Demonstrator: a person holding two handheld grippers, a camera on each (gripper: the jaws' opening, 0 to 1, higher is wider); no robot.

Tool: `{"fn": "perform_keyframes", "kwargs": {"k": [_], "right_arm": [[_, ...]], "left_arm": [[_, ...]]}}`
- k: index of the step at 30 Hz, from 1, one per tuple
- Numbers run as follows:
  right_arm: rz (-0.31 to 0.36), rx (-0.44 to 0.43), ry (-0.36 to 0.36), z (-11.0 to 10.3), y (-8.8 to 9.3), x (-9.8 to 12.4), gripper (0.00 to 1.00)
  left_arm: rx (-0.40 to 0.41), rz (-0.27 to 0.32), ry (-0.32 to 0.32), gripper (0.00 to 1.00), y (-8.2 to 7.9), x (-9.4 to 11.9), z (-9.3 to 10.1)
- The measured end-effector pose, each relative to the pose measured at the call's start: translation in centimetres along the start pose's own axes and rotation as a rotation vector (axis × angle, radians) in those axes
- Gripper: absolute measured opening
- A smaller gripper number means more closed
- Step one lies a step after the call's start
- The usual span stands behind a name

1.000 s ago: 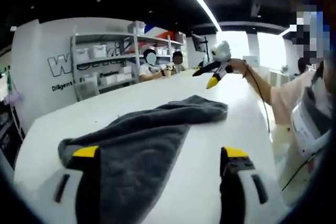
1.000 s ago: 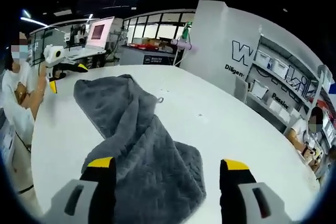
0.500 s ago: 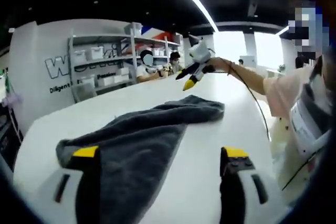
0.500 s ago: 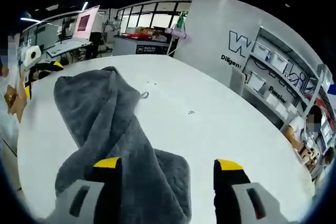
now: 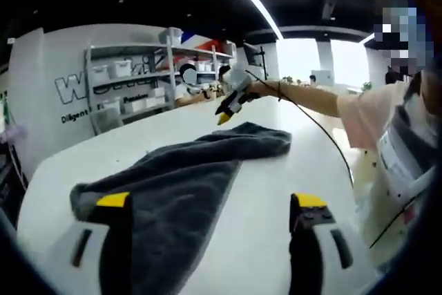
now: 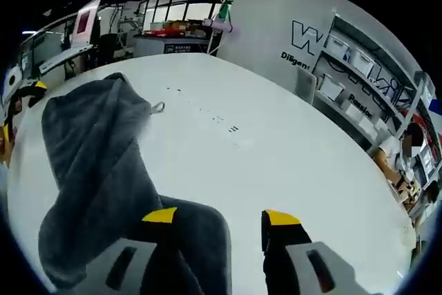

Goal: Fold the towel on the table until its edges align and the towel forms a compact rectangular stack.

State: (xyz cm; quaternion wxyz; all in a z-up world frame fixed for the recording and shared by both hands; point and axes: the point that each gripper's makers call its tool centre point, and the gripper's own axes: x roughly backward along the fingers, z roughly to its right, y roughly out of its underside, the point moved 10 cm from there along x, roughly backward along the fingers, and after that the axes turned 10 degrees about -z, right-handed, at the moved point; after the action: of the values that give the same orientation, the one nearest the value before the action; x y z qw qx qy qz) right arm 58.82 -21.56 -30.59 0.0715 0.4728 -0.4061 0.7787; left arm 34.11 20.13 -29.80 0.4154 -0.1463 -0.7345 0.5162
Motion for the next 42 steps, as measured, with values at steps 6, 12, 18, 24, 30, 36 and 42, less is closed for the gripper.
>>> {"fn": "perform_keyframes", "kwargs": {"k": [6, 12, 18, 24, 30, 36, 42], "right_arm": [[-0.062, -0.008, -0.022, 0.2, 0.4, -2.0, 0.47], [-0.081, -0.029, -0.036, 0.6, 0.7, -3.0, 0.39], [-0.098, -0.064, -0.066, 0.8, 0.9, -3.7, 0.32], [-0.103, -0.078, -0.119, 0.2, 0.9, -3.7, 0.15], [-0.104, -0.095, -0.132, -0.4, 1.2, -3.2, 0.04], [-0.076, -0.100, -0.122, -0.5, 1.3, -2.0, 0.03], [-0.017, -0.104, -0.087, 0.1, 0.8, 0.1, 0.03]], "left_arm": [[-0.001, 0.006, 0.002, 1.00, 0.0, 0.1, 0.1], [-0.005, 0.008, 0.012, 1.00, 0.0, 0.1, 0.3], [-0.006, 0.007, 0.008, 1.00, 0.0, 0.3, 0.3], [-0.014, -0.005, 0.014, 1.00, 0.1, 0.2, 0.4], [-0.017, -0.010, 0.013, 1.00, 0.1, 0.2, 0.4], [-0.016, -0.002, 0.011, 1.00, 0.1, 0.3, 0.3], [-0.018, -0.012, 0.011, 1.00, 0.2, 0.2, 0.3]]}}
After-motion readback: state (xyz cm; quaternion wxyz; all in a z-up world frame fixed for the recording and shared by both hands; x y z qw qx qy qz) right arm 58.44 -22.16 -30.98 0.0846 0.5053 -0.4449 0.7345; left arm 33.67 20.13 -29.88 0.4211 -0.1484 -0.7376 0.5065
